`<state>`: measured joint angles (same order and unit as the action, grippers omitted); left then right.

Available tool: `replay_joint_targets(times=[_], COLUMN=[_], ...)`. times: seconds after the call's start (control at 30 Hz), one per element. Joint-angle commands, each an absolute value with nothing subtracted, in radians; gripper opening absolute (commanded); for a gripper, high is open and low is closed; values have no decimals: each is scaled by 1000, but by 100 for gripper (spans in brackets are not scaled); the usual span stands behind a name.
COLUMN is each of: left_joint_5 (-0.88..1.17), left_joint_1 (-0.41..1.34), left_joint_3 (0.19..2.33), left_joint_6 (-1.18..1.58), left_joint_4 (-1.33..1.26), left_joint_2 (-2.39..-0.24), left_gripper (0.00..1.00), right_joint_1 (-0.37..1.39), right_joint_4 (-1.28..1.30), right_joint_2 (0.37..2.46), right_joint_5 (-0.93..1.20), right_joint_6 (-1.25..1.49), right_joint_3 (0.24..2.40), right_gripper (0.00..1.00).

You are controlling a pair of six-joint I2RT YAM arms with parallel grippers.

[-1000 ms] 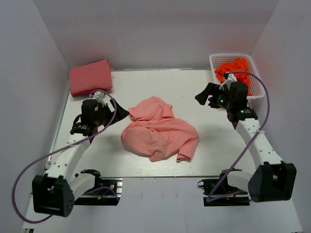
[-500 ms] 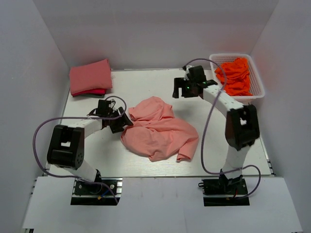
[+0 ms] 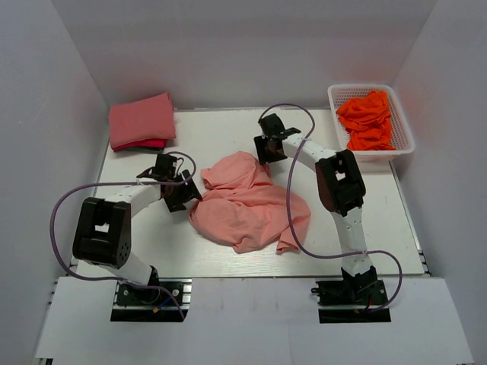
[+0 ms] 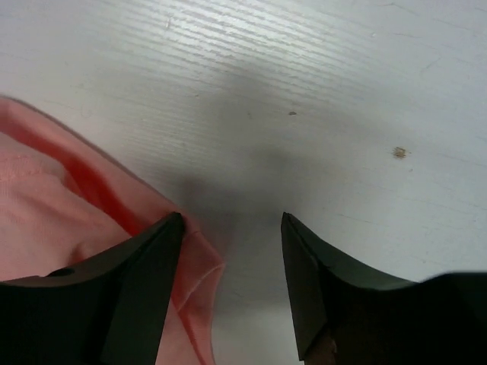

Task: Fold and stack the t-shirts
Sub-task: Flatten out the tshirt

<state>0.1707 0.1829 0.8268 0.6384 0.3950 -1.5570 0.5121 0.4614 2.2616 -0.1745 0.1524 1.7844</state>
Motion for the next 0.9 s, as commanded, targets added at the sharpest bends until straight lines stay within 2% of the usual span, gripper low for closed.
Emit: replay_joint_targets(times=[0.0,0.03,0.07,0.17,0.2,0.4,0.57,0.67,0.77,0.8,0.83,0.87], left_joint_5=[88,74,74,74,86,228,383,397,407,396,382,373], left_joint_1=[183,183,183,183,183,192,202,225,238,238,238,238], left_joint_3=[824,824,824,779,766,651,574,595,658,684,693,693], left_joint_6=[632,632,632,632,632,632,641,661,623,623,611,597], left_joint_4=[563,578,590,589,577,430,183,108,132,162,173,173], left_joint_2=[-1494,-1480,-1470,-1428,-1428,-1379,-1423,-1486,-1571,-1581,-1582,-1568], left_gripper=[81,81,81,81,81,76,71,55,22,8,0,0], right_joint_1=[532,531,531,522,520,518,505,505,503,500,497,499], right_joint_4=[457,457,437,378,373,384,382,348,331,333,336,333], right_joint_2=[2237,2237,2218,2183,2169,2148,2117,2079,2042,2030,2017,2008], right_joint_5=[-204,-206,-201,-207,-218,-337,-371,-371,-385,-388,-411,-416], right_joint_6=[155,163,193,222,233,279,288,281,272,273,267,267], right_joint_3=[1748,1726,1709,1603,1591,1568,1583,1563,1542,1540,1537,1531], right_gripper=[48,48,33,13,0,0,0,0,0,0,0,0])
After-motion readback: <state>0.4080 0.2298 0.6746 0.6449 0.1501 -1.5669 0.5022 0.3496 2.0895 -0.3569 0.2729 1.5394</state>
